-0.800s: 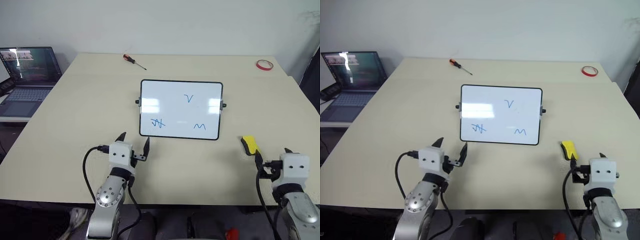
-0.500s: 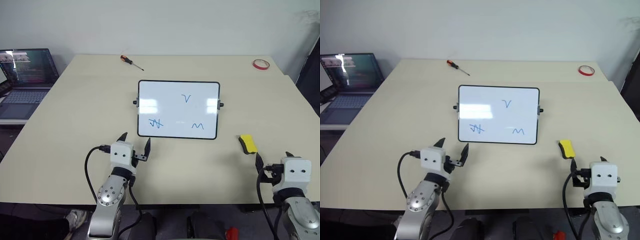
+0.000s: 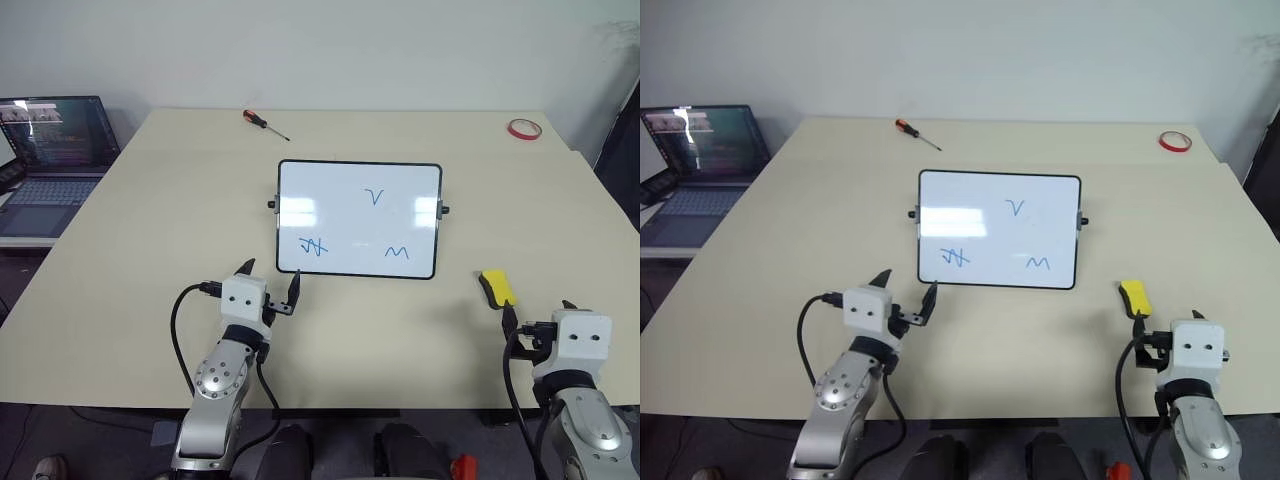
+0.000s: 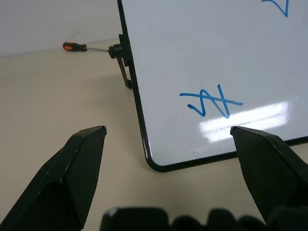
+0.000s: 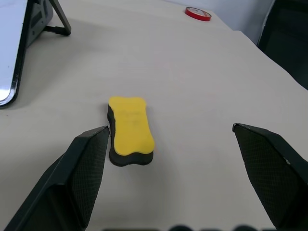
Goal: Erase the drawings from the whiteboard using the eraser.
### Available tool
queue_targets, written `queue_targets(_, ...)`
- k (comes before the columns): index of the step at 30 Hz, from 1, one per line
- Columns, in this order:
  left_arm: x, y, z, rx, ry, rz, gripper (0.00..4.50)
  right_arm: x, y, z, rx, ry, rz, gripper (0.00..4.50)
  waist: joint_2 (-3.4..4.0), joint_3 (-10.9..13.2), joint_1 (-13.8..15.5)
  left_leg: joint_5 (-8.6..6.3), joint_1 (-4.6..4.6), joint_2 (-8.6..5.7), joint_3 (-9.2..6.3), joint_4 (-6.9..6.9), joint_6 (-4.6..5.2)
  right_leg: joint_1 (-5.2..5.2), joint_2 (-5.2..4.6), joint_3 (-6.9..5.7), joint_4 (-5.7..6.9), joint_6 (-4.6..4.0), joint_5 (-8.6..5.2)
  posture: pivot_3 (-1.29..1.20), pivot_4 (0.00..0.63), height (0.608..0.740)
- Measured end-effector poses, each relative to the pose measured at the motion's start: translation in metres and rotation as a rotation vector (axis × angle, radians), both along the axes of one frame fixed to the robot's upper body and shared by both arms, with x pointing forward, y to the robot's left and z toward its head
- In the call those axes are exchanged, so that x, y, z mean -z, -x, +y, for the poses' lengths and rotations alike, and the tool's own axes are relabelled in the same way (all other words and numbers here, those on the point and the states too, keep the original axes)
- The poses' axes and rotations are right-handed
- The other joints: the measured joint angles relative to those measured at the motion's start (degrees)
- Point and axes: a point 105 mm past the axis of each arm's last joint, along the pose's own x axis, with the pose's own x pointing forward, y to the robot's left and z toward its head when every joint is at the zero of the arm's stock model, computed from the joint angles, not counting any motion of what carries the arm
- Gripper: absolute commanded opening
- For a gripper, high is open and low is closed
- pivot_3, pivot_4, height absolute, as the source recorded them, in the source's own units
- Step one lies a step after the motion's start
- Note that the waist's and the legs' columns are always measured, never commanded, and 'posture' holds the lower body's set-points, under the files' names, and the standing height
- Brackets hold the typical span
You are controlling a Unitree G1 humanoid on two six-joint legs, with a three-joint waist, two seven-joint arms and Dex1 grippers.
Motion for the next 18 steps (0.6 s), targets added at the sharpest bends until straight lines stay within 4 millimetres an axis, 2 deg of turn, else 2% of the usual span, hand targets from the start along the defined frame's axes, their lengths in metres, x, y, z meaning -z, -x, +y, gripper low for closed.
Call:
queue_targets(9,-0.005,-0.003,0.000,0.007,-0.008,-0.016,4.50,0.001,0.002,0.000,0.007,-0.007,-0.004,4.46,0.00,0.0,-0.1,0.00,0.02,0.01,0.00,0.00,0.00,0.00,0.00,0.01,0.01,0.00,0.00,0.00,0.150,0.740)
queue_targets(13,-0.016,-0.019,0.000,0.043,-0.033,-0.046,4.50,-0.004,-0.006,0.006,-0.028,-0.056,-0.021,4.46,0.00,0.0,0.0,0.01,0.02,0.00,-0.01,0.02,-0.01,0.00,0.08,-0.03,0.08,0.00,0.00,0.00,0.150,0.740)
queue_targets(16,-0.032,-0.032,-0.011,0.153,-0.022,-0.075,4.50,-0.011,-0.012,0.014,-0.079,-0.094,-0.026,4.46,0.00,0.0,0.0,0.01,0.01,-0.02,0.01,0.02,0.00,0.00,0.24,-0.01,0.07,0.00,0.00,0.00,0.150,0.740)
queue_targets(18,-0.036,-0.037,-0.026,0.275,0.002,-0.058,4.50,-0.013,-0.018,0.019,-0.120,-0.122,-0.022,4.46,-0.01,0.0,0.0,0.01,-0.01,-0.03,0.01,0.03,-0.01,-0.01,0.24,-0.02,0.07,0.00,0.00,0.00,0.150,0.740)
